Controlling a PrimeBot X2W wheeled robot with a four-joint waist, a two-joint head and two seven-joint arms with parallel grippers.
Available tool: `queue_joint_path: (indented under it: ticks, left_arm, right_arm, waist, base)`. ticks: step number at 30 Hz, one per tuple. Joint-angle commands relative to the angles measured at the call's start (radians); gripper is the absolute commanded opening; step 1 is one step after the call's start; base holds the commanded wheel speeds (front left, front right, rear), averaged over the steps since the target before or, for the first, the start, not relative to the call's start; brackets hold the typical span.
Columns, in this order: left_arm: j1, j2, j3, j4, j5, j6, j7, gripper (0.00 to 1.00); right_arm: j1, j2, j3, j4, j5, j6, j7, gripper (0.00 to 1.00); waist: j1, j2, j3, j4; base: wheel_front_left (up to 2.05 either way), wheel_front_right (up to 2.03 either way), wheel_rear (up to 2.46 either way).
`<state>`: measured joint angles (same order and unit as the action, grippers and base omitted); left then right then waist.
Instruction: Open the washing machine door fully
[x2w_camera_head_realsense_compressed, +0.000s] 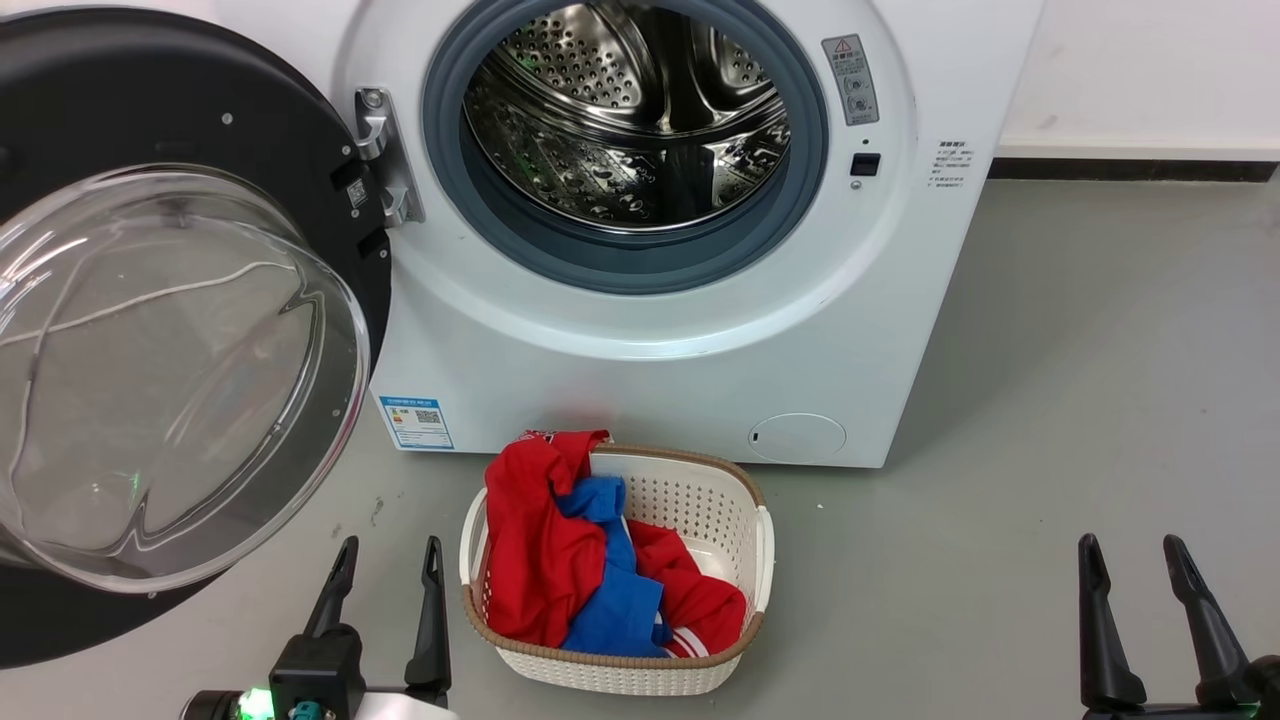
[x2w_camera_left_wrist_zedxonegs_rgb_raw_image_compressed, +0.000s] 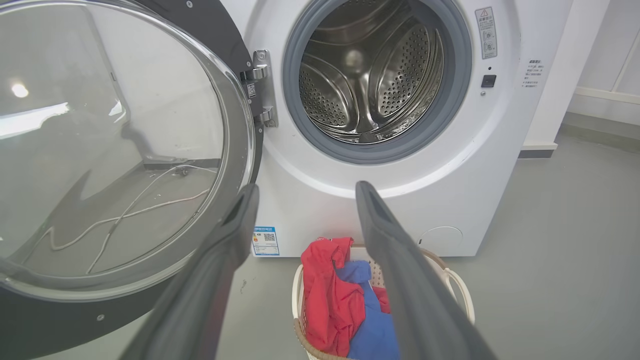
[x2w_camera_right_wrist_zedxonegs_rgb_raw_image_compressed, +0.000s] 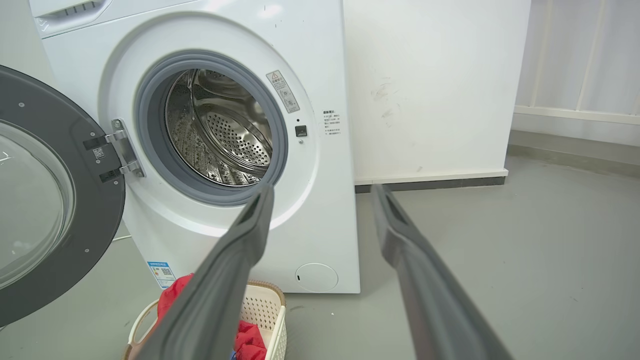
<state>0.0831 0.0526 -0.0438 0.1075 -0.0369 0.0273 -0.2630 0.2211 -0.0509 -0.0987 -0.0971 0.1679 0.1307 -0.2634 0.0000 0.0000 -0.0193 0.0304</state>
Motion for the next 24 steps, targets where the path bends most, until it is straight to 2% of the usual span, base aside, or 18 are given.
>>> queue_joint_path:
  ticks: [1, 2, 3, 8, 24]
  left_arm:
    - [0.010, -0.001, 0.002, 0.001, 0.008, 0.006, -0.003, 1.00]
    - [0.010, -0.001, 0.001, -0.001, 0.008, 0.007, -0.003, 1.00]
    - [0.001, 0.000, -0.001, 0.003, 0.005, 0.002, 0.000, 0.00]
    - [0.018, -0.002, -0.001, 0.050, -0.008, -0.002, 0.009, 0.00]
    - [-0.027, -0.002, 0.032, 0.067, -0.319, -0.033, 0.083, 0.00]
  right_arm:
    - [0.007, 0.001, 0.001, 0.001, 0.005, 0.000, -0.002, 1.00]
    - [0.006, 0.001, 0.001, 0.000, 0.005, 0.000, -0.002, 1.00]
    - [0.000, 0.000, 0.001, 0.003, 0.000, 0.000, 0.000, 0.00]
    - [0.006, 0.000, 0.005, 0.049, 0.010, 0.000, 0.004, 0.00]
    - [-0.062, -0.017, 0.023, 0.105, 0.314, 0.000, 0.061, 0.00]
  waist:
    - [0.0000, 0.0000, 0.000, -0.001]
    - [0.0000, 0.0000, 0.000, -0.002]
    - [0.0000, 0.0000, 0.000, -0.002]
    - [0.0000, 0.0000, 0.000, -0.002]
    - [0.0000, 0.0000, 0.003, -0.005]
  base:
    - [0.00, 0.00, 0.00]
    - [0.00, 0.00, 0.00]
    - [0.00, 0.00, 0.00]
    - [0.00, 0.00, 0.00]
    - [0.00, 0.00, 0.00]
